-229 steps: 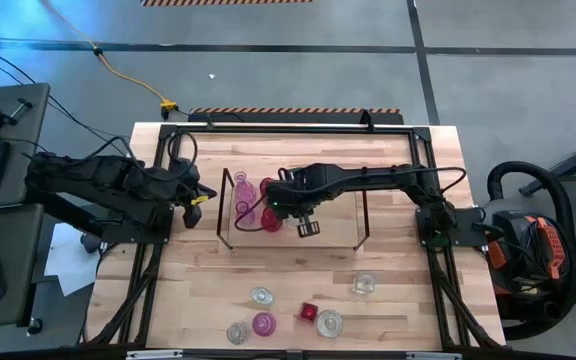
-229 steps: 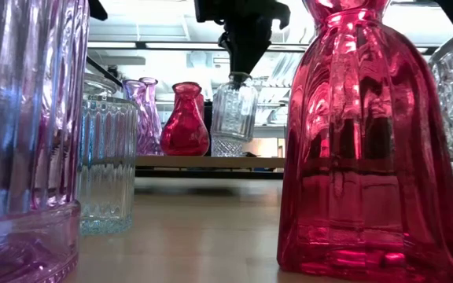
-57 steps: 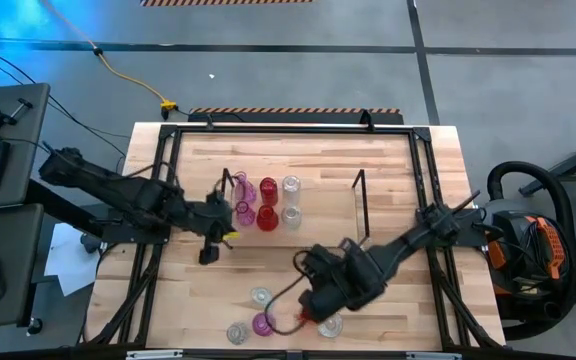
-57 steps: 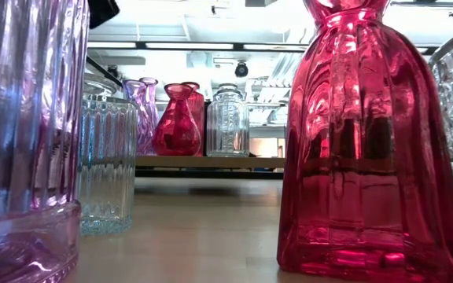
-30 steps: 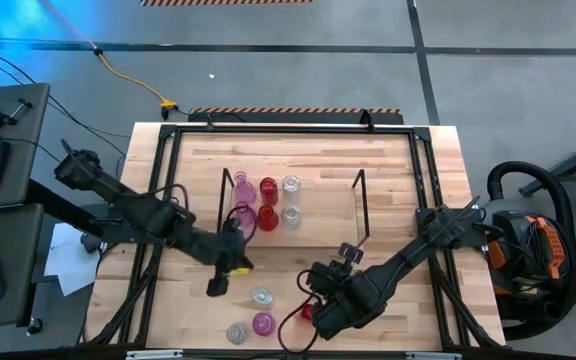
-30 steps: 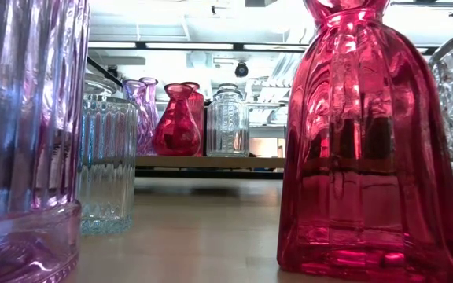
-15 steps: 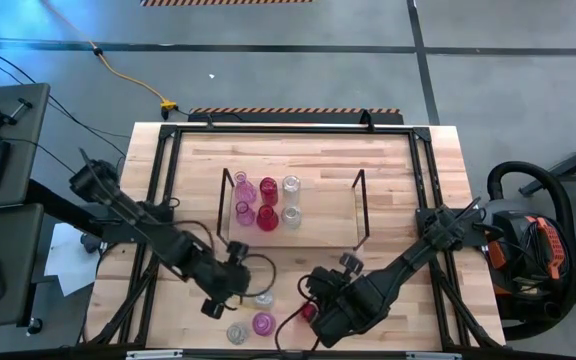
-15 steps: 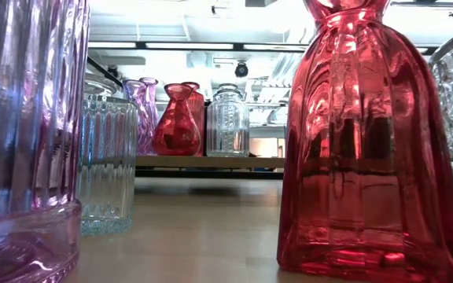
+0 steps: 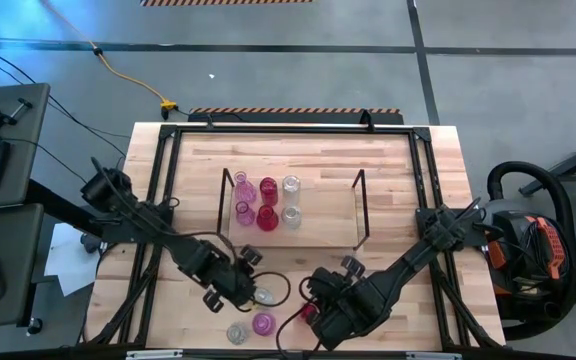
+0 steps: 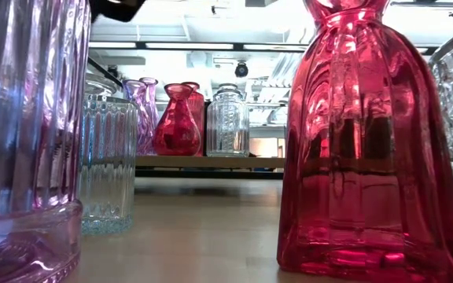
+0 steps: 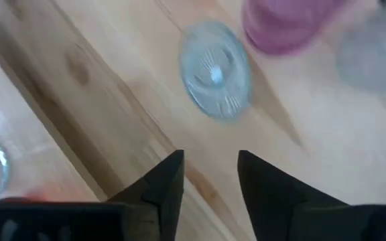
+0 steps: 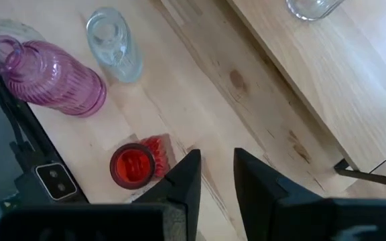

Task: Sort vases onto shelf
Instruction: Put the transparent vase aligned with the other transparent vases on the shelf

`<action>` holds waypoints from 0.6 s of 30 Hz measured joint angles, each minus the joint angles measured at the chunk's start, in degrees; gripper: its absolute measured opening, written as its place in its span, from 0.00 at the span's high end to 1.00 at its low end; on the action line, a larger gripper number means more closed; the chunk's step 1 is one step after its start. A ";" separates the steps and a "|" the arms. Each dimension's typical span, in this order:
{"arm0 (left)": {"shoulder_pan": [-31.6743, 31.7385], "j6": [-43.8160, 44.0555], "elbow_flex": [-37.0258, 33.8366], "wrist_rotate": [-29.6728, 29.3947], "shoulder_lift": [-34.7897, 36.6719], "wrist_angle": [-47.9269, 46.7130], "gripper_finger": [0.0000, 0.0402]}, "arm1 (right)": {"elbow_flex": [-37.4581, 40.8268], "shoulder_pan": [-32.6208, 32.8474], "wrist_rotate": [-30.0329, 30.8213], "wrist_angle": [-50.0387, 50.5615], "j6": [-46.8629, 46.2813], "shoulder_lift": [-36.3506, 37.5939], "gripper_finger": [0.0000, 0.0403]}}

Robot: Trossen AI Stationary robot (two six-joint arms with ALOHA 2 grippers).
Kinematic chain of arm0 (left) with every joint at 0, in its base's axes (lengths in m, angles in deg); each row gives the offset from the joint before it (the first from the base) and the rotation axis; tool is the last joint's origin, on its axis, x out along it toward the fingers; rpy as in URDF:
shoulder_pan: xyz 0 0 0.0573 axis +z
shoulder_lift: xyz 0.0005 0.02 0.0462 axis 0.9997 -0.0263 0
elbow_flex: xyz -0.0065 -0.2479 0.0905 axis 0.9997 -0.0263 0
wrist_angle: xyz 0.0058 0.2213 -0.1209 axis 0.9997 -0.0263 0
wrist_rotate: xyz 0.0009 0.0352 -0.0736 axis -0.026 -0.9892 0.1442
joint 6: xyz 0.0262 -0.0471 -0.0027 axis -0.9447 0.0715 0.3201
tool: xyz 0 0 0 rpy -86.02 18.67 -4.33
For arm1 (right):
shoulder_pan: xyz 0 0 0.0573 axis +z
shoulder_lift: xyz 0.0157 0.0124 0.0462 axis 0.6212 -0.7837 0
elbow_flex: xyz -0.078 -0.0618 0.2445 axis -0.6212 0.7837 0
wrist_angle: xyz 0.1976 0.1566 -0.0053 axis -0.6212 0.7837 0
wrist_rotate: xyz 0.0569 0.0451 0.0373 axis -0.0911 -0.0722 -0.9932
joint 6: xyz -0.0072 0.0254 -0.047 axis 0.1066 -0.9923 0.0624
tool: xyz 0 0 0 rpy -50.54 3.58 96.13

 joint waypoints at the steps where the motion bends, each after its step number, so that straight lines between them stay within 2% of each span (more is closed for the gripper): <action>1: 0.34 0.30 0.01 0.50 0.00 1.23 0.65 | 0.00 0.00 -0.04 0.00 0.00 0.00 0.83; 5: 0.94 -1.38 0.04 3.89 0.00 4.71 0.64 | 0.00 0.00 -0.03 0.17 0.04 0.00 0.83; 9: 1.41 -2.94 0.04 3.32 0.00 8.16 0.64 | 0.00 0.00 -0.01 0.30 0.09 0.00 0.83; 14: 3.81 0.08 0.04 4.12 0.00 13.19 0.64 | 0.00 0.00 -0.07 0.11 0.13 0.00 0.83; 18: 5.99 2.17 0.04 6.46 0.00 13.05 0.64 | 0.00 0.00 -0.33 0.12 0.17 0.00 0.83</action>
